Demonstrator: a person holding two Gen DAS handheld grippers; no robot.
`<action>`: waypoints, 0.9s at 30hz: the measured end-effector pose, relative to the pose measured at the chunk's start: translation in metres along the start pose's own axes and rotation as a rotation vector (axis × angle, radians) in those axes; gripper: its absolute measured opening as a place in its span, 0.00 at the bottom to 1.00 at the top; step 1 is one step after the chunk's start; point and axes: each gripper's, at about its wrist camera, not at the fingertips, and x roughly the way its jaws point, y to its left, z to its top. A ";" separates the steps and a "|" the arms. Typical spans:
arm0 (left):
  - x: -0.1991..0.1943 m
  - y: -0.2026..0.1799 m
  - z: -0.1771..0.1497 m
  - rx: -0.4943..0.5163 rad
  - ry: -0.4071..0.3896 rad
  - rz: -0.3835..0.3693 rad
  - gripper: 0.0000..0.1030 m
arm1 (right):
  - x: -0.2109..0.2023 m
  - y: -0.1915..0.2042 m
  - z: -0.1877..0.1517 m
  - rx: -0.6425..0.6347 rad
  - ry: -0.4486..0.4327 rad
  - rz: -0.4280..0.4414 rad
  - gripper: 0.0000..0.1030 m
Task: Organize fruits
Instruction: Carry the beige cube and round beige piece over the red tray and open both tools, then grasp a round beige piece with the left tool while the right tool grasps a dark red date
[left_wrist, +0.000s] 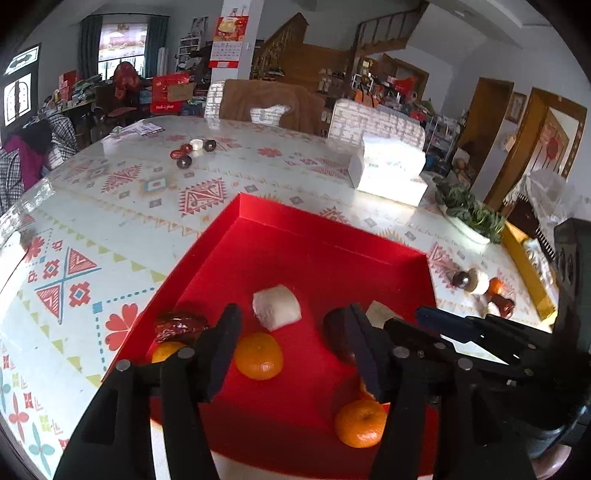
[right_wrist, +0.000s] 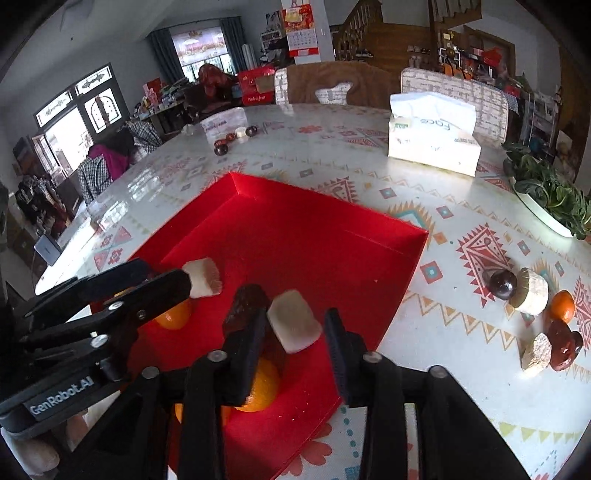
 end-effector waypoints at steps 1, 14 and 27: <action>-0.005 0.000 0.000 -0.004 -0.007 0.001 0.57 | -0.003 -0.001 0.001 0.002 -0.008 0.003 0.43; -0.066 -0.074 -0.004 0.083 -0.079 -0.140 0.76 | -0.114 -0.098 -0.015 0.138 -0.176 -0.095 0.43; -0.007 -0.179 -0.024 0.216 0.050 -0.256 0.74 | -0.128 -0.218 -0.062 0.324 -0.124 -0.182 0.43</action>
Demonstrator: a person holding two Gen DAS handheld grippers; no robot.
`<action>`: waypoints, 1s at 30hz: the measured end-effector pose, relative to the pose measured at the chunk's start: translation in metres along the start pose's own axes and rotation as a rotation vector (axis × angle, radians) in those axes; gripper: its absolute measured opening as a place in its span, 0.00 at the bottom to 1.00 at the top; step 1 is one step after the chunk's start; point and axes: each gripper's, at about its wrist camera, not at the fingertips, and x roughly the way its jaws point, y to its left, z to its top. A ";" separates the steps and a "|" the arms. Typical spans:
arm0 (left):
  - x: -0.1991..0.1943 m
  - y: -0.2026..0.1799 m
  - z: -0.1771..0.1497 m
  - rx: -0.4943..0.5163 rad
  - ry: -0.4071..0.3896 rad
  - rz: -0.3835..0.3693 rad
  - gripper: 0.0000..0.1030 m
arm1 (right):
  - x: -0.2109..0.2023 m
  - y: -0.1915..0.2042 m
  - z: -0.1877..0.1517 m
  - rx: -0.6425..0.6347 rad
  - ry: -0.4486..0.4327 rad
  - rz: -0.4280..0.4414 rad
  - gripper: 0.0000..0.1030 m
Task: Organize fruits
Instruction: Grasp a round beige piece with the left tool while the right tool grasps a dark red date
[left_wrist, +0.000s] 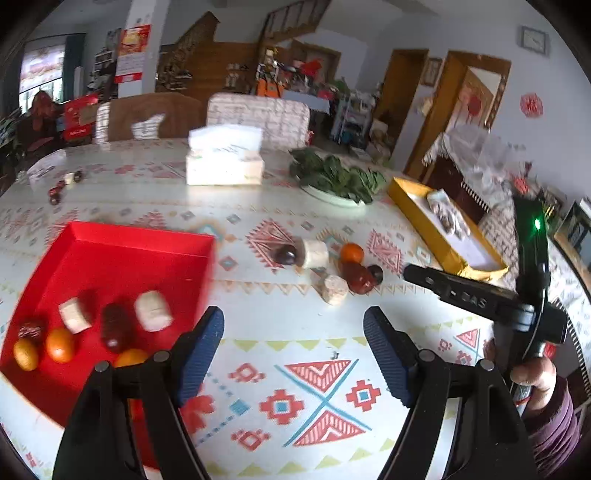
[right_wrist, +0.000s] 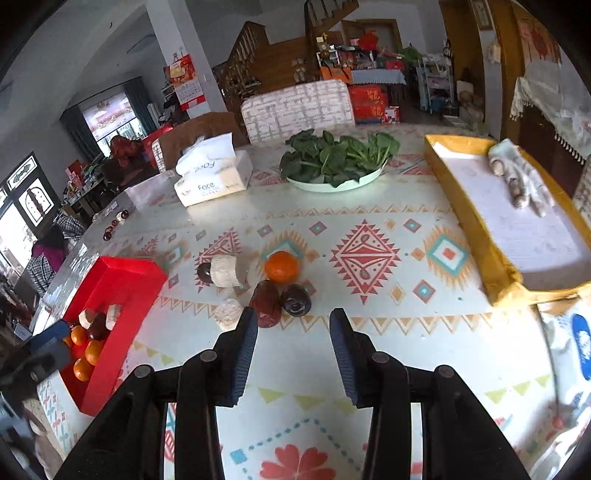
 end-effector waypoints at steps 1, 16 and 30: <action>0.006 -0.004 0.000 0.006 0.011 -0.002 0.69 | 0.006 0.000 0.002 -0.001 0.007 0.019 0.43; 0.060 -0.019 0.003 0.083 0.084 0.037 0.67 | 0.067 0.045 0.012 -0.266 0.030 -0.121 0.42; 0.109 -0.043 0.012 0.140 0.134 0.025 0.65 | 0.040 0.004 0.014 -0.181 0.077 0.009 0.09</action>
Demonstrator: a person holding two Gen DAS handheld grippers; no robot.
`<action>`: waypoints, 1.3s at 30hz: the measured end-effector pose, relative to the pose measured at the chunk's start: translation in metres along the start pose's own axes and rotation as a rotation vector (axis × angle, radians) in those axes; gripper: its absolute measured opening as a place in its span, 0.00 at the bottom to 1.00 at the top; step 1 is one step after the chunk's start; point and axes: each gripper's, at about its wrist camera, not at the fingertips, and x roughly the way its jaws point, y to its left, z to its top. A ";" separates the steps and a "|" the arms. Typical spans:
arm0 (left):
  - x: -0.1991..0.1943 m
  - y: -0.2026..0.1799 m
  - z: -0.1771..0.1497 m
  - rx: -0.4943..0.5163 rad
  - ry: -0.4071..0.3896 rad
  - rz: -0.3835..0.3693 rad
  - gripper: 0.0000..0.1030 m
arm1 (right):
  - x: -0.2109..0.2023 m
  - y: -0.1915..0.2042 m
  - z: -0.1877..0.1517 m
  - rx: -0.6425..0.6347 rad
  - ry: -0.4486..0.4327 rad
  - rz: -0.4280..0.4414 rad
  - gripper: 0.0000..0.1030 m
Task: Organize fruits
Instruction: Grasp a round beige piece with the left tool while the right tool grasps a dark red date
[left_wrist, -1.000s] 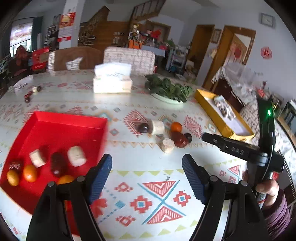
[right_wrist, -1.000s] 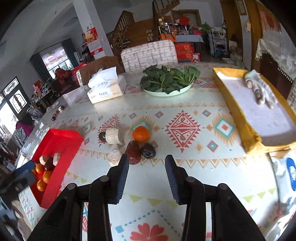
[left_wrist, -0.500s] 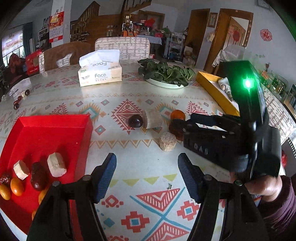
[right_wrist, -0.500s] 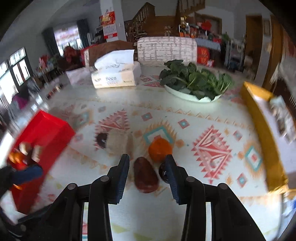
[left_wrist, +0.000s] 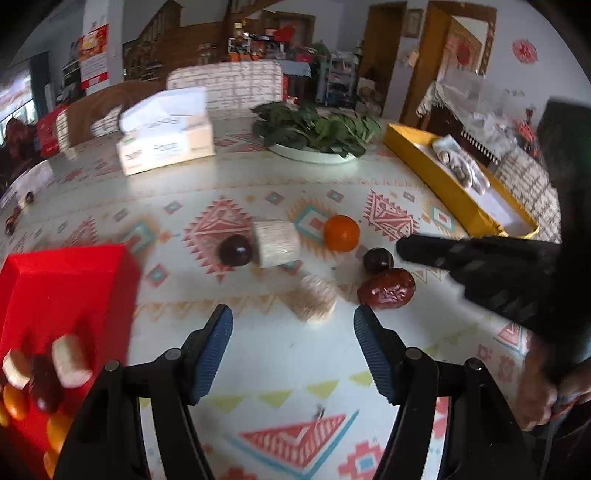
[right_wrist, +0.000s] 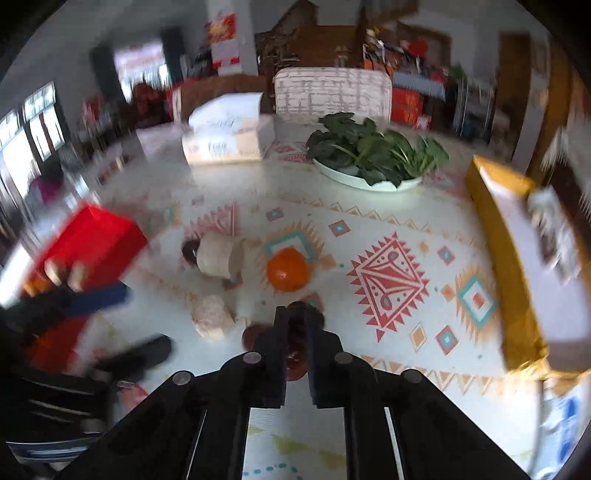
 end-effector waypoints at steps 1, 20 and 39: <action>0.006 -0.003 0.002 0.011 0.006 -0.002 0.65 | -0.003 -0.010 0.002 0.045 -0.007 0.040 0.09; -0.010 -0.004 -0.004 0.023 -0.030 0.017 0.28 | 0.016 -0.008 -0.007 0.054 0.037 0.060 0.54; -0.136 0.112 -0.080 -0.272 -0.200 0.101 0.28 | 0.007 0.038 -0.048 -0.062 0.061 -0.137 0.51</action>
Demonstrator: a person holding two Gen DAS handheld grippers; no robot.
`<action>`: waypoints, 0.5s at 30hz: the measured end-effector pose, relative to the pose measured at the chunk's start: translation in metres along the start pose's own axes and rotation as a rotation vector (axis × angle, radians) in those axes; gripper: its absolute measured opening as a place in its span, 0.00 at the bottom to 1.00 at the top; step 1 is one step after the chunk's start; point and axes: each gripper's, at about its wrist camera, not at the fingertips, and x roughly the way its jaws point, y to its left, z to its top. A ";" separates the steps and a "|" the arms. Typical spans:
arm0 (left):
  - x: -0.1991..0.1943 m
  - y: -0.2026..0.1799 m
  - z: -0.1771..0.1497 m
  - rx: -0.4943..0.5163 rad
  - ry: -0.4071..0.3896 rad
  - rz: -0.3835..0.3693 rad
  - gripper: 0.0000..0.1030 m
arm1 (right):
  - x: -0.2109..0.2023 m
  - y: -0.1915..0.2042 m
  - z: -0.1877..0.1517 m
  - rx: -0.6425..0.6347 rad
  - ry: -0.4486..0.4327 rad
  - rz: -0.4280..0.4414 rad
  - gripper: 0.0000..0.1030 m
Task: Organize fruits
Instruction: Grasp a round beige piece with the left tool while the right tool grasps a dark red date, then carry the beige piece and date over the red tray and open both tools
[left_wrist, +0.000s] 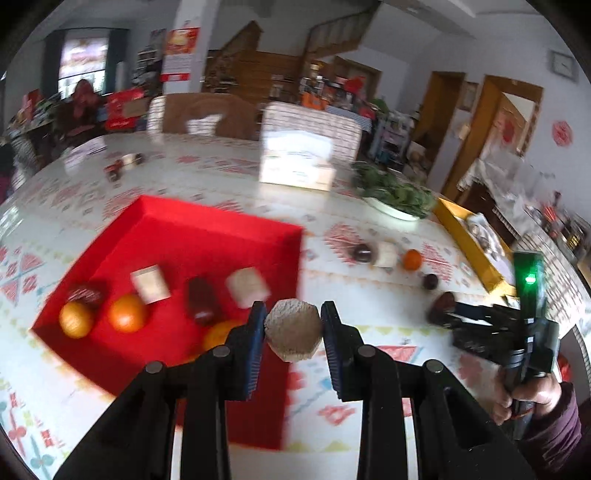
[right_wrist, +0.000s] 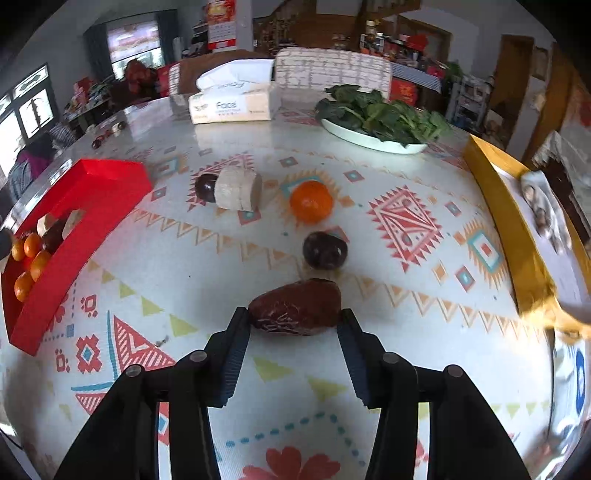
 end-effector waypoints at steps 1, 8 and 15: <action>-0.004 0.011 -0.002 -0.019 -0.006 0.013 0.28 | -0.003 0.000 -0.001 0.009 -0.012 -0.005 0.51; -0.014 0.060 -0.009 -0.095 -0.022 0.103 0.28 | -0.044 0.022 0.012 0.035 -0.095 0.078 0.51; -0.009 0.086 -0.004 -0.101 -0.023 0.172 0.29 | -0.054 0.114 0.034 -0.125 -0.103 0.232 0.51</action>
